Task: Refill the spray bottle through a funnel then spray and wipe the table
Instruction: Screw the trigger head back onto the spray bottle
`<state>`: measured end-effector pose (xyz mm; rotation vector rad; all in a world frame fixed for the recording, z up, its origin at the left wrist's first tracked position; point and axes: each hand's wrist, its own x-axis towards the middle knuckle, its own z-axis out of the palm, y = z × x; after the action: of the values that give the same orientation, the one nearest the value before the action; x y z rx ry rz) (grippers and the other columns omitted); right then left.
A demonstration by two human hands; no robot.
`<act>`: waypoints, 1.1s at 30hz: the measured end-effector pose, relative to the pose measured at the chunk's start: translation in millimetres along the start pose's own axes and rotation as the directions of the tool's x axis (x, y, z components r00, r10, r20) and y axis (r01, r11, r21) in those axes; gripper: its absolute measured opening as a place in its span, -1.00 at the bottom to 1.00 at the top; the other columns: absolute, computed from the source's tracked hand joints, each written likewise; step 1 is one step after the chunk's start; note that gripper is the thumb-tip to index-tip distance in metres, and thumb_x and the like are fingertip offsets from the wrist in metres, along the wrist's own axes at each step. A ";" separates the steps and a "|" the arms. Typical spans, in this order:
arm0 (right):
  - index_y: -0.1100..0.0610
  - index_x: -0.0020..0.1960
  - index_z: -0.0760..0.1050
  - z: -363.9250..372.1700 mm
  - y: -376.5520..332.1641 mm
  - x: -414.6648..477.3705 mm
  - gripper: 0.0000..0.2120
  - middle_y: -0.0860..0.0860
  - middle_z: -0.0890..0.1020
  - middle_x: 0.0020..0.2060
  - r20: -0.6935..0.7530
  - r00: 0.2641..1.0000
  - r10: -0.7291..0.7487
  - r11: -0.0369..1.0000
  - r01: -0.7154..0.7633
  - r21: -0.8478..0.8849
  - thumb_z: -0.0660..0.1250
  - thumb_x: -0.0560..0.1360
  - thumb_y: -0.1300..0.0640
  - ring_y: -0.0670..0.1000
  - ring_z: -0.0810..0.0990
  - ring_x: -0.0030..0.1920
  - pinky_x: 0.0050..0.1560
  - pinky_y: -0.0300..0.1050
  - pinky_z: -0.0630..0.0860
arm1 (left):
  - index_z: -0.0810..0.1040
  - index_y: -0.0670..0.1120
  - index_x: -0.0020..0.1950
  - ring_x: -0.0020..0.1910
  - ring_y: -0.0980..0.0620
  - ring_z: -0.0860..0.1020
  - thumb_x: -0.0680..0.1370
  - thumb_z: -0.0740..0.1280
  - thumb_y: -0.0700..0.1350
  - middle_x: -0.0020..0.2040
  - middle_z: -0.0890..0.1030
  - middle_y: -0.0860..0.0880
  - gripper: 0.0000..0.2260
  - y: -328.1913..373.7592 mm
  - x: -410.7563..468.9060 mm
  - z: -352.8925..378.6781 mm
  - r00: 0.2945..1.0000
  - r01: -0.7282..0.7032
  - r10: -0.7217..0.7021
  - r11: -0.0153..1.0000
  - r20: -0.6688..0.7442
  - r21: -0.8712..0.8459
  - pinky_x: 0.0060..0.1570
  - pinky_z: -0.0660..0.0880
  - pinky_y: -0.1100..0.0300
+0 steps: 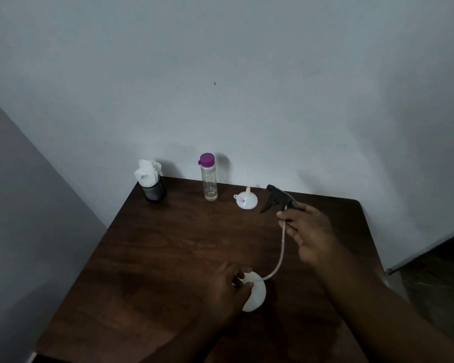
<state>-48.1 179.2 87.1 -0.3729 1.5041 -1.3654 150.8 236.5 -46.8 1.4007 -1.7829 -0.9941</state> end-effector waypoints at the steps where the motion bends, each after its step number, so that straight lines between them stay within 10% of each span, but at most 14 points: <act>1: 0.13 0.10 0.55 -1.4 -0.5 -0.7 -0.61 0.12 0.65 -0.01 0.025 1.000 -0.013 1.000 0.014 -0.009 0.48 0.35 0.43 0.07 0.66 0.00 0.09 -0.02 0.61 | 0.66 0.01 0.07 -0.01 0.24 0.61 0.46 0.52 -0.13 -0.03 0.62 0.16 -0.80 -0.6 0.6 0.0 1.000 0.022 -0.022 0.999 0.007 -0.031 -0.12 0.55 0.38; 16: 0.09 0.05 0.52 -7.4 48.8 -31.7 -0.66 -0.04 0.65 -0.09 0.295 0.892 -0.343 0.793 0.443 -0.419 0.54 0.34 0.27 -0.25 0.60 -0.09 -0.20 -0.43 0.50 | 0.62 0.14 -0.03 0.01 0.17 0.63 0.45 0.56 -0.03 0.02 0.65 0.08 -0.82 -4.1 6.4 -3.6 0.990 0.125 -0.119 0.989 0.071 -0.081 0.00 0.63 0.18; 33: -0.07 -0.02 0.49 -34.6 111.0 -39.2 -0.73 -0.10 0.63 -0.09 0.445 0.862 -0.243 0.657 0.483 -0.579 0.50 0.38 0.14 -0.17 0.60 -0.04 -0.08 -0.15 0.57 | 0.64 0.02 0.00 -0.02 0.17 0.62 0.44 0.55 -0.03 -0.02 0.63 0.11 -0.81 -12.9 1.5 1.2 0.994 0.095 -0.090 0.992 0.063 -0.087 -0.06 0.62 0.17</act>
<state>-16.5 262.7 3.0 -1.3848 1.6447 -0.9148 155.7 233.4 -58.5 1.4225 -1.7059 -1.1607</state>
